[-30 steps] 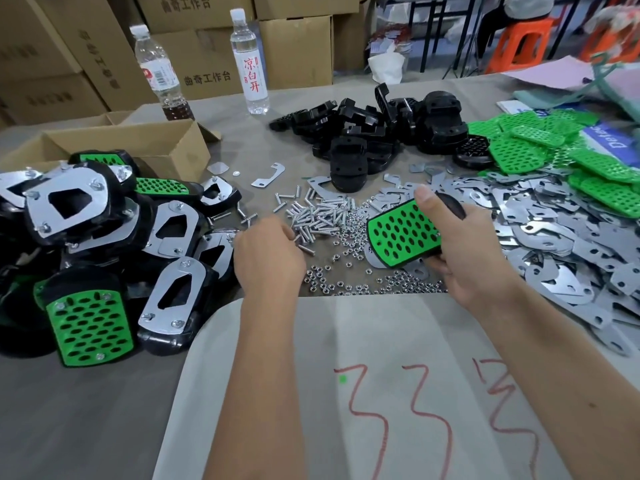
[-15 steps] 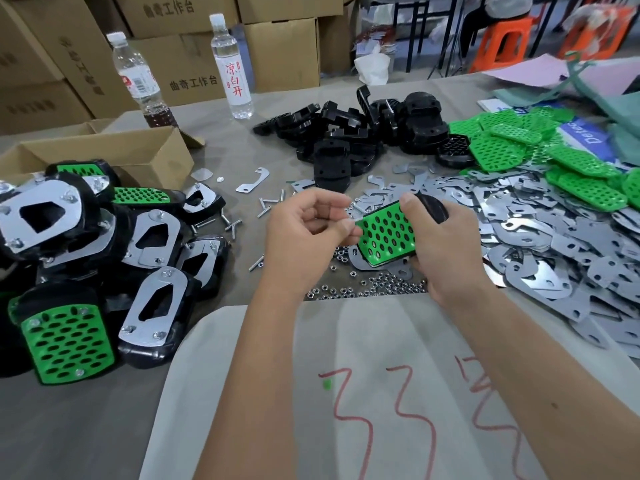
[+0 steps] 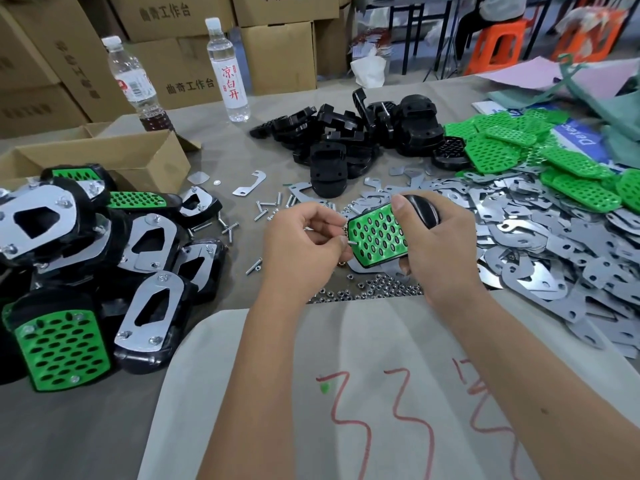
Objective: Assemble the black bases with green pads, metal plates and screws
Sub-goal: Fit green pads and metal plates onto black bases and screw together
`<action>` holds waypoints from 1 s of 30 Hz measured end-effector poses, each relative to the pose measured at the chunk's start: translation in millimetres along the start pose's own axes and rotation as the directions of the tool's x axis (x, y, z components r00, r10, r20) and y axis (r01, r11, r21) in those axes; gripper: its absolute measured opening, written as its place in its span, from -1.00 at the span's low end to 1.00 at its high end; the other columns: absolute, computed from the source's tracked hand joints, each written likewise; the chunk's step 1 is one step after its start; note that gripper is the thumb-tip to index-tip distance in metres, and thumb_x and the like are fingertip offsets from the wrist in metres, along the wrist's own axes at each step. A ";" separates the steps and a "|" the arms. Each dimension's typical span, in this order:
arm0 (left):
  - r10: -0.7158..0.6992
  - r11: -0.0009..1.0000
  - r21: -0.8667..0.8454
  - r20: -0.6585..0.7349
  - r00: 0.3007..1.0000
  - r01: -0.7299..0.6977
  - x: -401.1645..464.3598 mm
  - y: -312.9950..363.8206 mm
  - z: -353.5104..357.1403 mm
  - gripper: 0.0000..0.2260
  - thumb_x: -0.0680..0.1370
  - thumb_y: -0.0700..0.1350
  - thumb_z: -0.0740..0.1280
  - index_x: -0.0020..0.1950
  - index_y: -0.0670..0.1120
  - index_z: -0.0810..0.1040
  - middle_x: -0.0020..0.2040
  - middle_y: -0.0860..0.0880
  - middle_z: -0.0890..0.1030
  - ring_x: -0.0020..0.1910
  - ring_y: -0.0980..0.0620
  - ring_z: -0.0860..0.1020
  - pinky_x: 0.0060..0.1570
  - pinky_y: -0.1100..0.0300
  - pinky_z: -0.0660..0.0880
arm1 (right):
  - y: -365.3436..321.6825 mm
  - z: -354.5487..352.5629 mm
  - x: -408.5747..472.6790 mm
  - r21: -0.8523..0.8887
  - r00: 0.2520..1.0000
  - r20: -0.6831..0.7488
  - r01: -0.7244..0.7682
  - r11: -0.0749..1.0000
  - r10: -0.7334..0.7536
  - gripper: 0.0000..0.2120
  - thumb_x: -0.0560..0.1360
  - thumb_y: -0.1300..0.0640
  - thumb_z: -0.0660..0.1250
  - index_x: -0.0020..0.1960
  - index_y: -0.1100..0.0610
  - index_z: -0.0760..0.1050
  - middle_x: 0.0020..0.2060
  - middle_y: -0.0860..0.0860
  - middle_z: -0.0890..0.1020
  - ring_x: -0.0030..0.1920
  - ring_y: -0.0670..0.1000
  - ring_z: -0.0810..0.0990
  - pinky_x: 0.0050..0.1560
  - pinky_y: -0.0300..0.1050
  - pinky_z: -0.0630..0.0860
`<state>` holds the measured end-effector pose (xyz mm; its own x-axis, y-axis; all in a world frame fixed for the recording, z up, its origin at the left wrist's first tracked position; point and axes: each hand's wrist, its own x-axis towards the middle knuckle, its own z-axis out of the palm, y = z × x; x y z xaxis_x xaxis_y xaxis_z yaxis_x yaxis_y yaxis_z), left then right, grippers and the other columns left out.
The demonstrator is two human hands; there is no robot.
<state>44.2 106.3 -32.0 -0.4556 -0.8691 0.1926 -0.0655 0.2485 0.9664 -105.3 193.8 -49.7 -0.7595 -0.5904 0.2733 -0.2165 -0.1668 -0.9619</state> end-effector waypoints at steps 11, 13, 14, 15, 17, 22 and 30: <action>0.001 0.996 -0.093 0.068 0.998 0.005 -6.7 8.5 21.2 -0.73 0.44 -0.44 0.51 -0.06 -0.08 0.65 -0.25 -0.05 0.67 -0.36 -0.06 0.69 -0.35 0.18 0.62 | 0.1 -2.8 2.7 0.033 0.999 -0.044 0.009 0.999 -0.007 -0.83 0.56 -0.08 0.42 -0.14 -0.03 0.66 -0.40 -0.09 0.56 -0.43 0.04 0.51 -0.50 -0.04 0.49; -0.127 0.949 -0.281 0.072 0.989 0.143 -5.0 12.4 15.4 -0.66 0.38 -0.37 0.60 0.08 -0.14 0.63 -0.21 -0.08 0.66 -0.39 -0.04 0.67 -0.43 0.25 0.53 | -3.0 -3.0 1.9 0.105 0.999 -0.029 -0.012 0.994 0.015 -0.81 0.58 -0.05 0.42 -0.16 0.00 0.66 -0.43 -0.04 0.51 -0.50 0.01 0.44 -0.58 -0.16 0.41; -0.211 0.916 -0.329 0.090 0.973 0.229 -4.3 13.2 12.2 -0.56 0.31 -0.29 0.65 0.13 -0.13 0.63 -0.20 -0.08 0.66 -0.40 0.01 0.64 -0.46 0.29 0.48 | -4.1 -2.7 1.1 0.122 1.000 -0.018 -0.013 0.992 0.015 -0.82 0.58 -0.06 0.42 -0.14 0.01 0.67 -0.42 -0.03 0.52 -0.51 0.01 0.44 -0.59 -0.19 0.40; -0.290 0.884 -0.347 0.119 0.950 0.313 -4.1 13.9 9.9 -0.47 0.21 -0.18 0.67 0.15 -0.10 0.64 -0.19 -0.08 0.66 -0.42 0.05 0.61 -0.48 0.32 0.44 | -5.1 -2.3 0.1 0.135 1.000 -0.006 -0.011 0.991 0.012 -0.82 0.57 -0.07 0.43 -0.11 0.01 0.67 -0.41 -0.02 0.54 -0.50 0.00 0.46 -0.59 -0.19 0.40; -0.386 0.833 -0.343 0.203 0.900 0.435 -5.4 15.1 7.9 -0.38 0.09 -0.01 0.65 0.13 -0.04 0.66 -0.17 -0.06 0.71 -0.42 0.09 0.58 -0.47 0.34 0.44 | -6.5 -1.8 -1.3 0.163 1.000 0.006 -0.005 0.987 0.004 -0.81 0.56 -0.08 0.43 -0.09 0.02 0.68 -0.40 -0.01 0.56 -0.49 0.01 0.47 -0.59 -0.19 0.40; -0.394 0.800 -0.339 0.325 0.860 0.495 -7.3 16.7 9.4 -0.48 0.19 0.05 0.62 0.11 -0.02 0.66 -0.08 -0.13 0.76 -0.29 -0.05 0.69 -0.41 0.25 0.57 | -8.2 -2.8 -0.8 0.212 1.000 -0.018 -0.016 0.977 0.020 -0.82 0.56 -0.09 0.43 -0.12 -0.01 0.68 -0.42 -0.06 0.55 -0.48 0.01 0.46 -0.59 -0.20 0.36; -0.380 0.808 -0.386 0.236 0.894 0.445 -7.2 14.4 17.5 -0.84 0.49 -0.21 0.53 0.00 -0.05 0.61 -0.05 -0.21 0.75 -0.26 -0.10 0.69 -0.37 0.19 0.63 | -8.3 -3.8 -0.4 0.251 0.996 0.085 -0.056 0.966 0.036 -0.80 0.60 -0.06 0.38 -0.06 0.04 0.66 -0.30 0.02 0.61 -0.40 0.02 0.53 -0.56 -0.18 0.41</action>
<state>31.0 123.7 -22.4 -0.5923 -0.7707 -0.2350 0.0871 -0.3511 0.9323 -105.5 198.4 -41.8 -0.7116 -0.6612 0.2376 -0.0126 -0.3261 -0.9453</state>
